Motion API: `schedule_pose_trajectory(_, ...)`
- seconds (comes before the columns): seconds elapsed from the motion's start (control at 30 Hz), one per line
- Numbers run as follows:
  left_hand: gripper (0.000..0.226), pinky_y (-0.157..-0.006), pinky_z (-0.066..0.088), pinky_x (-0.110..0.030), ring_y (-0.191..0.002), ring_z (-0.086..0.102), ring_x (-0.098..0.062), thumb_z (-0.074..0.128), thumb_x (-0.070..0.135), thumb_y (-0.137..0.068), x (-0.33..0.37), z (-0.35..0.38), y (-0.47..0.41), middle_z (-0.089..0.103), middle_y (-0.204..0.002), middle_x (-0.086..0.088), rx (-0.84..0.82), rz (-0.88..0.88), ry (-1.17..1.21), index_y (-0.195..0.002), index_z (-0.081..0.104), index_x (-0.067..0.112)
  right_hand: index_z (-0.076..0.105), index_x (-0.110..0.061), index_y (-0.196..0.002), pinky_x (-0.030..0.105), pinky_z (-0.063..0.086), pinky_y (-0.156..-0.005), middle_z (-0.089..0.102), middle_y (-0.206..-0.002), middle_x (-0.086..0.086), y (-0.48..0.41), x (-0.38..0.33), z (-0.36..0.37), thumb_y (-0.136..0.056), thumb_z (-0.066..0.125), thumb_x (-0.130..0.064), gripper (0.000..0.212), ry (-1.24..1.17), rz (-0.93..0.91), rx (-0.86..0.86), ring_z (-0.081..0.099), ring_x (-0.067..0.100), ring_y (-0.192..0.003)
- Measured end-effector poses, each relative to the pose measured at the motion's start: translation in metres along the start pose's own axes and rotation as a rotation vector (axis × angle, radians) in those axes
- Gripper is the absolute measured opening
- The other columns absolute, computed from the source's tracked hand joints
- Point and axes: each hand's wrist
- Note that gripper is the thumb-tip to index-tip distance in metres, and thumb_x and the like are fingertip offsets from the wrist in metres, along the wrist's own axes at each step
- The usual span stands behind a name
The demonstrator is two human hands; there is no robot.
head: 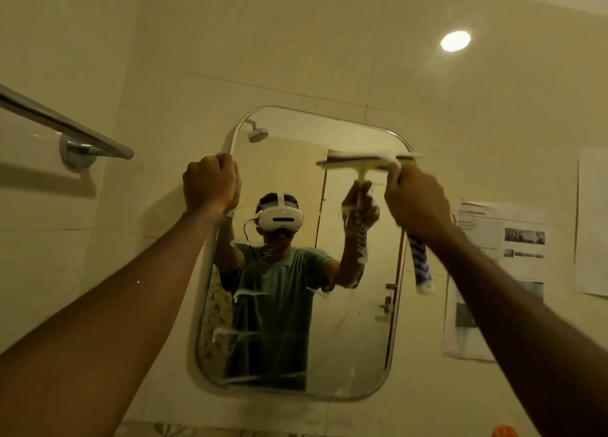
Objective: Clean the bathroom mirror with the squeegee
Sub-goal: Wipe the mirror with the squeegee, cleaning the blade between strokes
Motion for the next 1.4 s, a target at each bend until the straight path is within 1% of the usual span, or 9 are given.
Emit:
schedule_pose_trajectory(0.23, 0.05, -0.061, 0.034, -0.025, -0.057, 0.047, -0.02, 0.034, 0.024, -0.101, -0.007, 0.0, -0.004, 0.061, -0.067, -0.017, -0.03, 0.022, 0.011, -0.078, 0.067, -0.005, 0.05, -0.017, -0.084, 0.024, 0.041, -0.047, 0.058, -0.069, 0.001, -0.004, 0.0, 0.018, -0.103, 0.034, -0.035, 0.03, -0.052, 0.047, -0.035, 0.055, 0.012, -0.055)
schedule_pose_trajectory(0.33, 0.048, -0.048, 0.026, -0.02, -0.045, 0.039, -0.009, 0.034, 0.024, -0.101, -0.012, 0.001, -0.005, 0.052, -0.058, -0.008, -0.051, 0.042, 0.029, -0.069, 0.062, 0.002, 0.05, -0.022, -0.086, 0.031, 0.056, -0.051, 0.064, -0.072, 0.002, 0.06, 0.022, 0.046, -0.1, 0.04, -0.033, 0.021, -0.115, 0.096, -0.096, 0.063, 0.015, -0.058)
schedule_pose_trajectory(0.5, 0.051, -0.059, 0.033, -0.023, -0.053, 0.049, -0.019, 0.035, 0.026, -0.101, -0.017, -0.003, -0.007, 0.054, -0.059, -0.008, -0.102, 0.082, 0.083, -0.071, 0.065, -0.001, 0.054, -0.017, -0.091, 0.035, 0.058, -0.058, 0.064, -0.071, 0.003, 0.128, 0.024, 0.057, -0.1, 0.03, -0.043, 0.037, -0.078, 0.208, -0.167, 0.064, 0.017, -0.06)
schedule_pose_trajectory(0.6, 0.051, -0.064, 0.035, -0.026, -0.055, 0.05, -0.021, 0.035, 0.026, -0.101, -0.02, -0.004, -0.007, 0.059, -0.061, -0.013, -0.11, 0.109, 0.099, -0.072, 0.065, -0.002, 0.056, -0.014, -0.081, 0.026, 0.047, -0.049, 0.06, -0.069, 0.006, 0.088, 0.01, 0.036, -0.104, 0.032, -0.036, 0.04, -0.11, 0.188, -0.096, 0.055, 0.015, -0.055)
schedule_pose_trajectory(0.8, 0.051, -0.069, 0.035, -0.031, -0.066, 0.048, -0.026, 0.035, 0.025, -0.101, -0.021, -0.008, -0.014, 0.062, -0.069, -0.022, -0.168, 0.145, 0.103, -0.078, 0.066, -0.008, 0.051, -0.015, -0.071, 0.034, 0.053, -0.05, 0.055, -0.062, 0.006, 0.013, -0.014, 0.023, -0.105, 0.029, -0.032, 0.043, -0.065, 0.143, 0.044, 0.055, 0.019, -0.05)
schedule_pose_trajectory(0.93, 0.05, -0.065, 0.037, -0.03, -0.063, 0.052, -0.029, 0.035, 0.023, -0.1, -0.026, -0.007, -0.016, 0.064, -0.069, -0.023, -0.16, 0.186, 0.092, -0.078, 0.067, -0.008, 0.056, -0.015, -0.083, 0.022, 0.045, -0.039, 0.059, -0.061, 0.003, 0.086, 0.009, 0.065, -0.103, 0.03, -0.037, 0.039, -0.136, 0.222, -0.03, 0.053, 0.011, -0.044)
schedule_pose_trajectory(1.07, 0.05, -0.067, 0.046, -0.036, -0.064, 0.056, -0.033, 0.035, 0.024, -0.1, -0.025, -0.011, -0.016, 0.064, -0.067, -0.024, -0.173, 0.207, 0.107, -0.076, 0.067, -0.007, 0.054, -0.016, -0.086, 0.04, 0.06, -0.057, 0.064, -0.067, 0.005, 0.163, 0.015, 0.081, -0.102, 0.029, -0.039, 0.038, -0.07, 0.282, -0.095, 0.065, 0.019, -0.057)
schedule_pose_trajectory(1.3, 0.052, -0.074, 0.055, -0.045, -0.073, 0.062, -0.036, 0.034, 0.032, -0.095, -0.029, -0.018, -0.024, 0.066, -0.074, -0.022, -0.362, 0.022, 0.206, -0.073, 0.062, -0.005, 0.051, -0.017, -0.08, 0.022, 0.036, -0.043, 0.05, -0.057, -0.003, 0.078, -0.045, 0.054, -0.102, 0.036, -0.039, 0.034, -0.037, -0.153, -0.008, 0.043, 0.011, -0.043)
schedule_pose_trajectory(1.4, 0.05, -0.071, 0.058, -0.049, -0.071, 0.066, -0.036, 0.036, 0.031, -0.096, -0.028, -0.023, -0.021, 0.067, -0.076, -0.023, -0.398, -0.051, 0.251, -0.076, 0.063, -0.005, 0.051, -0.016, -0.084, 0.021, 0.034, -0.043, 0.051, -0.06, -0.004, 0.027, -0.067, 0.047, -0.103, 0.036, -0.036, 0.031, -0.055, -0.165, 0.086, 0.046, 0.009, -0.045)
Point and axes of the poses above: each hand's wrist, its own y-axis away from the middle knuckle, its own z-axis out of the palm, x = y × z
